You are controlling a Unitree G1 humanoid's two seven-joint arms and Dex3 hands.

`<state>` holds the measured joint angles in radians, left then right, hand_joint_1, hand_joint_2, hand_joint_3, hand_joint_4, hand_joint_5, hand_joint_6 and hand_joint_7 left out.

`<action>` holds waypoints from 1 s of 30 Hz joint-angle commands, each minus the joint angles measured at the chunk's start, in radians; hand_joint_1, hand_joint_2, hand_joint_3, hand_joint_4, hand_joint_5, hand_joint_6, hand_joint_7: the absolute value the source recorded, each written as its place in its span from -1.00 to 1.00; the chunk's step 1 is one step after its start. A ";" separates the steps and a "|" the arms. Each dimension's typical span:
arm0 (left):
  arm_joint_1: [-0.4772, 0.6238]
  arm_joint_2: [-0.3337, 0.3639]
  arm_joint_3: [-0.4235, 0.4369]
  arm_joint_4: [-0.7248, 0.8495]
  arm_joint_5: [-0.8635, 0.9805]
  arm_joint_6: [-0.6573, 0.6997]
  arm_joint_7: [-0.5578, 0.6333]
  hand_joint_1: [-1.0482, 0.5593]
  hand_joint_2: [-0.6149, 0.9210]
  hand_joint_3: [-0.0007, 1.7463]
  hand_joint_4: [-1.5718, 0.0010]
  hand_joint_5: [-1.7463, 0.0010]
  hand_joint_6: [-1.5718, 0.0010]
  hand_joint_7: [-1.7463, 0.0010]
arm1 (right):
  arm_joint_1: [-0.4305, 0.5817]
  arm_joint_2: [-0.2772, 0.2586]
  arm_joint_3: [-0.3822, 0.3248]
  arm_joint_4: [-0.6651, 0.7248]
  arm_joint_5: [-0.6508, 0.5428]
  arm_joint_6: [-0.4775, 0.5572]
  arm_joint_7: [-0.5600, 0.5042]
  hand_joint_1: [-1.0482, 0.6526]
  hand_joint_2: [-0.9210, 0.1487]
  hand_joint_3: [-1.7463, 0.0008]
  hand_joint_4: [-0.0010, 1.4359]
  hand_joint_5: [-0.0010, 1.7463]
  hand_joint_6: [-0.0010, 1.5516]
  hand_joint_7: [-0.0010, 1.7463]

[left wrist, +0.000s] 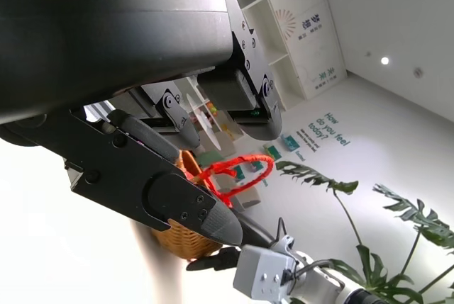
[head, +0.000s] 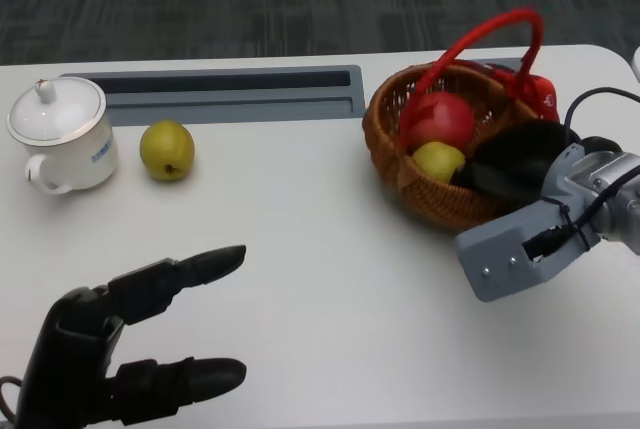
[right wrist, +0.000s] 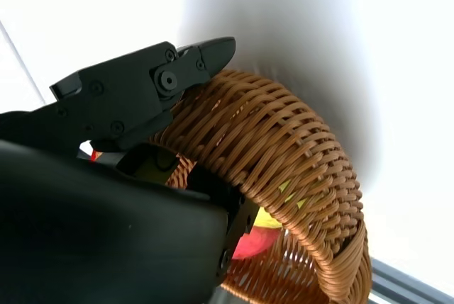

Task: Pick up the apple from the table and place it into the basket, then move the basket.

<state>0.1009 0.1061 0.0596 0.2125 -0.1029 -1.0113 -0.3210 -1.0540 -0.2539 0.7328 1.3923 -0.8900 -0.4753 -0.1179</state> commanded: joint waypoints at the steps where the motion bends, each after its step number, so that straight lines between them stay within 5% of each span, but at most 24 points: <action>1: 0.044 0.014 0.008 -0.020 -0.020 -0.038 0.016 -0.32 0.77 -0.99 -0.14 0.97 -0.03 0.98 | -0.005 -0.004 -0.051 0.009 0.040 0.074 0.014 -0.06 -1.00 0.90 0.52 -0.84 0.21 -0.98; 10: 0.210 0.003 0.004 -0.106 -0.014 -0.091 0.025 -0.34 0.80 -0.99 -0.17 0.97 -0.06 0.98 | -0.029 0.007 -0.161 0.017 0.092 0.281 0.049 -0.08 -0.99 0.97 0.45 -0.98 0.25 -0.99; 19: 0.431 -0.009 -0.021 -0.265 -0.006 -0.084 0.046 -0.32 0.78 -1.00 -0.18 0.98 -0.07 0.99 | -0.042 0.029 -0.249 0.015 0.131 0.357 0.036 -0.08 -0.95 0.99 0.51 -0.98 0.22 -1.00; 30: 0.418 0.019 -0.063 -0.276 -0.004 -0.034 0.037 -0.27 0.75 -1.00 -0.16 0.99 -0.05 1.00 | -0.033 0.044 -0.321 0.012 0.162 0.309 0.046 -0.40 -0.65 1.00 -0.17 -1.00 -0.28 -1.00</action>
<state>0.5287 0.1032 -0.0029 -0.0661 -0.1047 -1.0599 -0.2878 -1.0571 -0.2013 0.4162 1.4200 -0.7330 -0.1517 -0.0588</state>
